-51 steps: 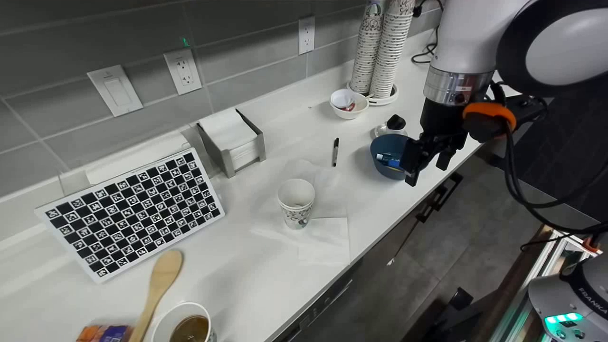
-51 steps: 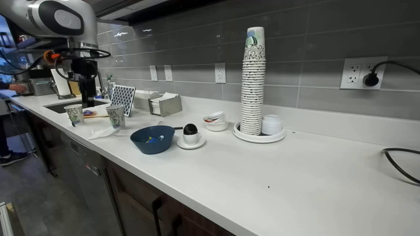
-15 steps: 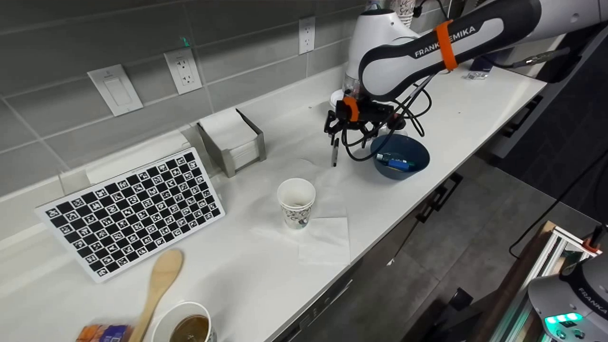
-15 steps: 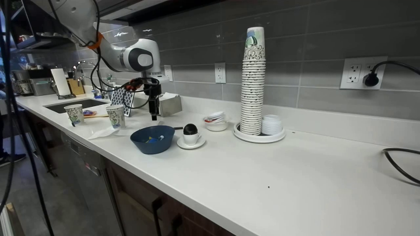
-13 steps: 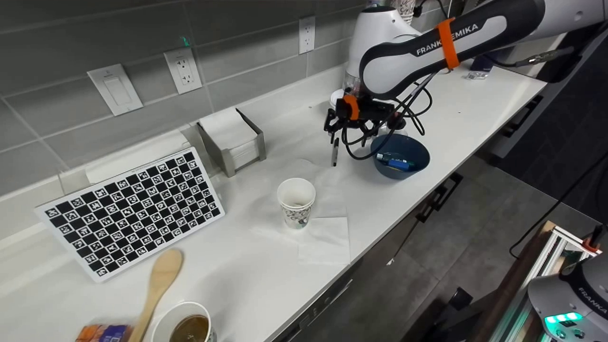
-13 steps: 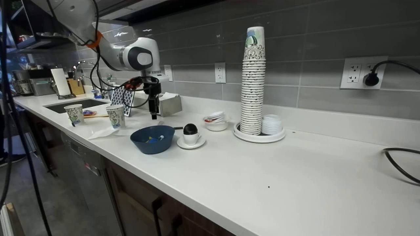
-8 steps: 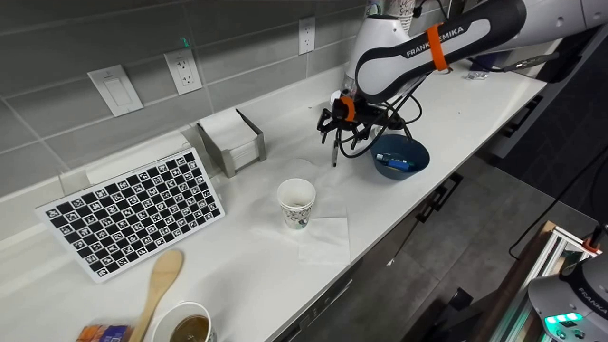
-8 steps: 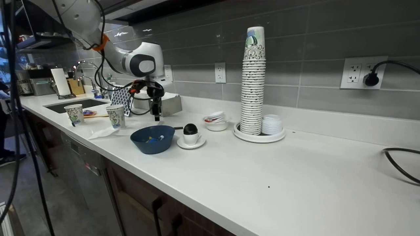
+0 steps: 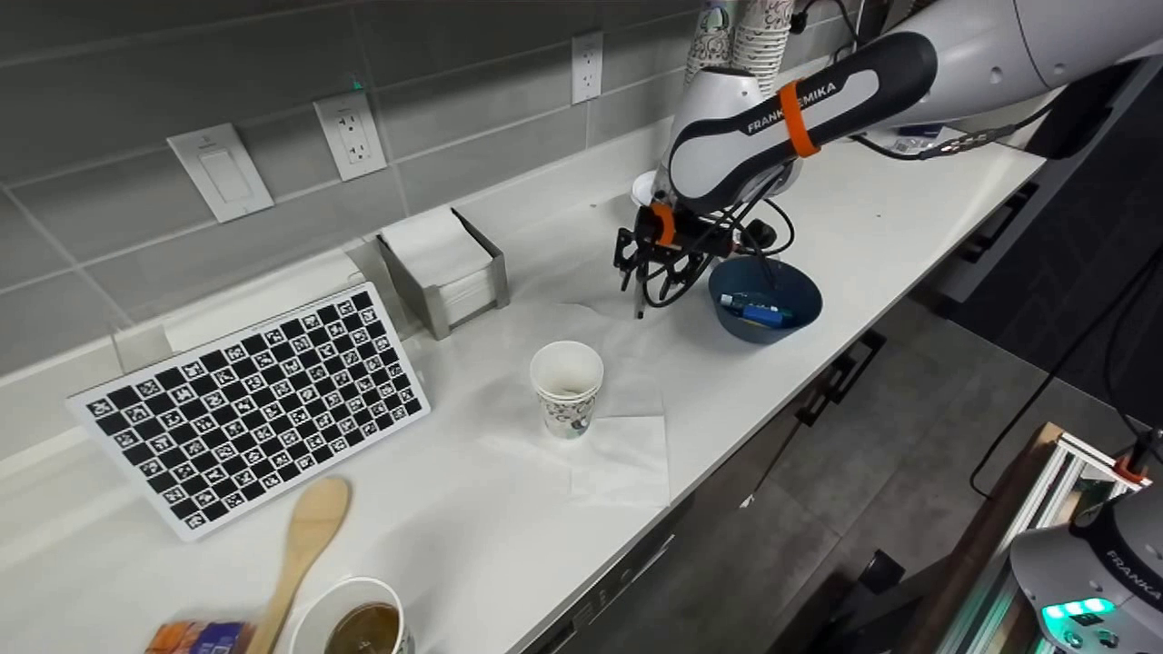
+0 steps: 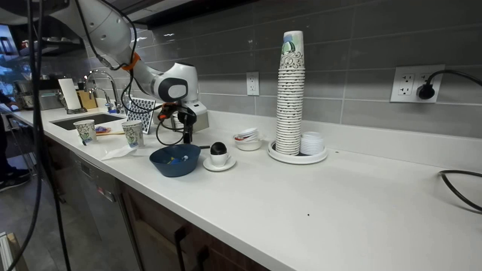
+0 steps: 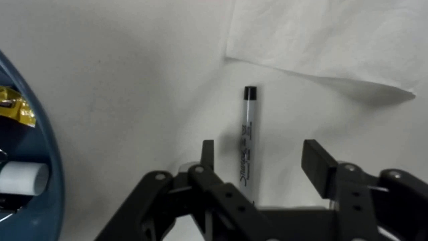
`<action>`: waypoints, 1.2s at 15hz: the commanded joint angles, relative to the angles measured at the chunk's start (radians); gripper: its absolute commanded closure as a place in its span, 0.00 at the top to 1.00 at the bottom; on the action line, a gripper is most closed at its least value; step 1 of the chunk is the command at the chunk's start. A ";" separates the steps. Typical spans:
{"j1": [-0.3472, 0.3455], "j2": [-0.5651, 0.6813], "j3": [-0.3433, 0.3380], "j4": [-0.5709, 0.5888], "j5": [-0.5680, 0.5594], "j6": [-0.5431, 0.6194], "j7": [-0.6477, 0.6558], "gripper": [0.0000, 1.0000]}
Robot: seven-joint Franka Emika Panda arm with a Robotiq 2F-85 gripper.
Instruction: Pick up the pen and place it in the blue bowl
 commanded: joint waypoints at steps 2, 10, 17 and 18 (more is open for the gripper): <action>0.069 0.054 -0.054 0.080 -0.060 -0.006 0.041 0.31; 0.163 0.099 -0.143 0.153 -0.267 -0.103 0.156 0.03; 0.142 -0.017 -0.121 0.056 -0.259 -0.071 0.121 0.03; 0.133 -0.041 -0.121 0.033 -0.250 -0.060 0.120 0.03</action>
